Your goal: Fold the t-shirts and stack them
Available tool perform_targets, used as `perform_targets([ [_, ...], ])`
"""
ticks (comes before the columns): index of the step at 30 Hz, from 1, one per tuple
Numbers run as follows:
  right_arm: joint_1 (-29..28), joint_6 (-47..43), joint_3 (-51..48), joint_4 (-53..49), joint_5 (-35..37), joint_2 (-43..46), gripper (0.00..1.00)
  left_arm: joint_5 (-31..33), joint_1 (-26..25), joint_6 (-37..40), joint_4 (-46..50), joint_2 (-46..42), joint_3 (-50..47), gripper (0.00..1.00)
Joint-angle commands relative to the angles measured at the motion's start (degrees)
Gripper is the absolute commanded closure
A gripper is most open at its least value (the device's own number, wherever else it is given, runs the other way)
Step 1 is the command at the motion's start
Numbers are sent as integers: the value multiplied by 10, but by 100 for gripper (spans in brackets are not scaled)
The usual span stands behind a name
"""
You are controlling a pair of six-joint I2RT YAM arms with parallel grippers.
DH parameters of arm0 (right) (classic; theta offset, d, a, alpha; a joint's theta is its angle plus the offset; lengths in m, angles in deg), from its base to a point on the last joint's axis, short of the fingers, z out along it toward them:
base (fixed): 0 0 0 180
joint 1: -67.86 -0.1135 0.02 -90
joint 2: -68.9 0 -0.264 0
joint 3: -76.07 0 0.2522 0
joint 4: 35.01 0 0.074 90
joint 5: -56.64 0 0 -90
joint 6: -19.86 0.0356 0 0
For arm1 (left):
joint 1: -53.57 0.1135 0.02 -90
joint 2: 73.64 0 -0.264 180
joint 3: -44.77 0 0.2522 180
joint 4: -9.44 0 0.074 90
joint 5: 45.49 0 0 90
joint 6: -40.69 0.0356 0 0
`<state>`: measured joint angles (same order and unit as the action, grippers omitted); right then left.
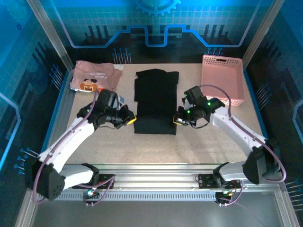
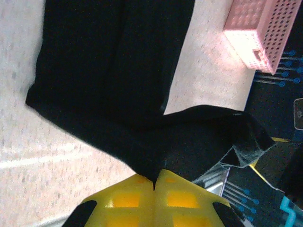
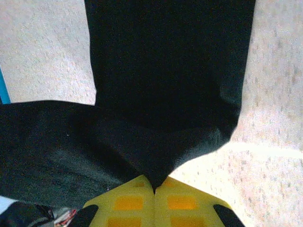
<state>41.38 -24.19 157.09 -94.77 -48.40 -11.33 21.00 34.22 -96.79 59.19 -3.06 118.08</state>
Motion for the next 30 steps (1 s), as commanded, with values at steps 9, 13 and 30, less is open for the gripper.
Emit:
perform_targets([
  [9, 106, -132, 240, -58, -51, -274, 100, -69, 95, 164, 7, 303, 261, 100],
  [13, 120, -145, 324, -72, -61, -370, 100, -76, 109, 180, 6, 395, 325, 100],
  [30, 199, -109, 509, -59, -124, -372, 28, -86, 172, 100, -28, 417, 503, 9],
])
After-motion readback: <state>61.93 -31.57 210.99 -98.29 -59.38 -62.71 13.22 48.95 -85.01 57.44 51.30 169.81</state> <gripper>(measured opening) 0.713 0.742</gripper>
